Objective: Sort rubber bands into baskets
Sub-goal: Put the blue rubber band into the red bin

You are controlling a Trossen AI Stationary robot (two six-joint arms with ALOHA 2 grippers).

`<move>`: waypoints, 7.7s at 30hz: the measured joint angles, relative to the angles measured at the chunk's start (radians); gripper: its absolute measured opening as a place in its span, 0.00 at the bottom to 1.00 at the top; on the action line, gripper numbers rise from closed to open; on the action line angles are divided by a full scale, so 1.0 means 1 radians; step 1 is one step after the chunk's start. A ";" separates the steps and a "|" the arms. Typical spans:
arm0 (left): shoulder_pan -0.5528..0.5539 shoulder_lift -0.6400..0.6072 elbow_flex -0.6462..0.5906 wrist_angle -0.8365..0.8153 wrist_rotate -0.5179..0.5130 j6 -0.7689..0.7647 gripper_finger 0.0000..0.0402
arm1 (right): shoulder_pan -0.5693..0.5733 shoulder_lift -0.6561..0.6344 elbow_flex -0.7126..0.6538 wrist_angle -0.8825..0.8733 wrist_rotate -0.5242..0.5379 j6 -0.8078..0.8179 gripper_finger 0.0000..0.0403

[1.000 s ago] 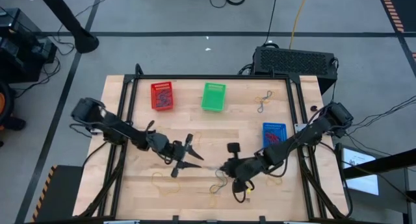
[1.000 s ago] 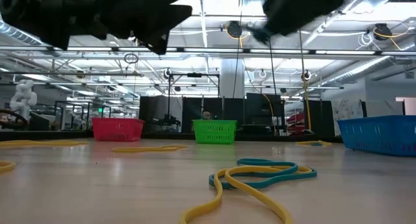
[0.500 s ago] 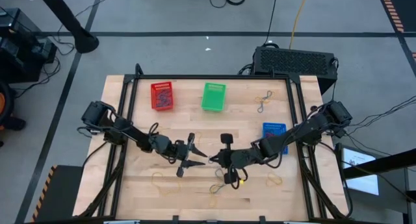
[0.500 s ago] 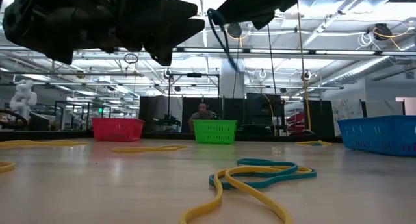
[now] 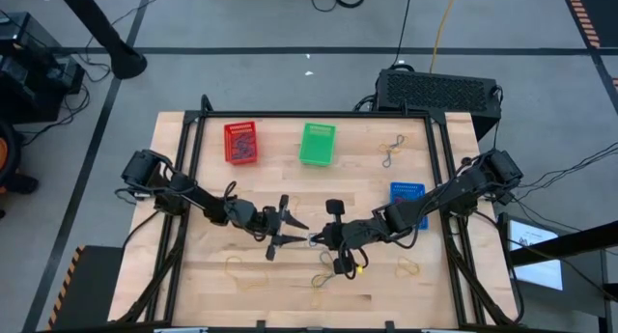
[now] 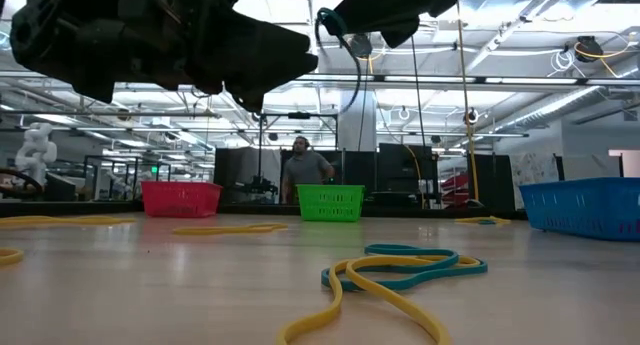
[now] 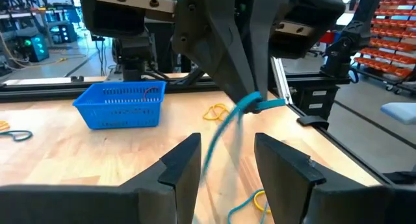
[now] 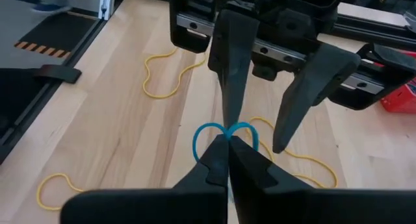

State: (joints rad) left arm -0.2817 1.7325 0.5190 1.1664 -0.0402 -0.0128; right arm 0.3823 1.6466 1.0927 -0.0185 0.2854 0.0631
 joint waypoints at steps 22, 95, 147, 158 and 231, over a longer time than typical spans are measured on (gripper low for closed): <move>0.001 -0.001 0.002 -0.003 -0.017 0.027 0.31 | -0.021 0.000 0.000 0.004 -0.004 -0.004 0.00; 0.411 -0.807 0.016 -1.433 -0.942 -0.162 0.00 | -0.085 -0.001 0.000 -0.307 0.080 0.108 0.49; 0.721 -0.712 0.177 -1.532 -0.091 -0.209 0.29 | -0.741 -0.165 0.074 -1.140 -0.057 0.185 0.49; 0.474 -0.711 0.012 -1.086 -0.099 -0.147 0.30 | -1.090 -0.039 0.043 -1.027 -0.257 0.208 0.49; 0.227 -0.313 -0.005 -0.405 0.098 0.193 0.30 | -0.500 -0.478 0.008 -0.802 -0.289 0.365 0.00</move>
State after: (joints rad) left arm -0.0546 1.4195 0.5140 0.7614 0.0582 0.1802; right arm -0.1173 1.1684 1.1003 -0.8205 -0.0041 0.4280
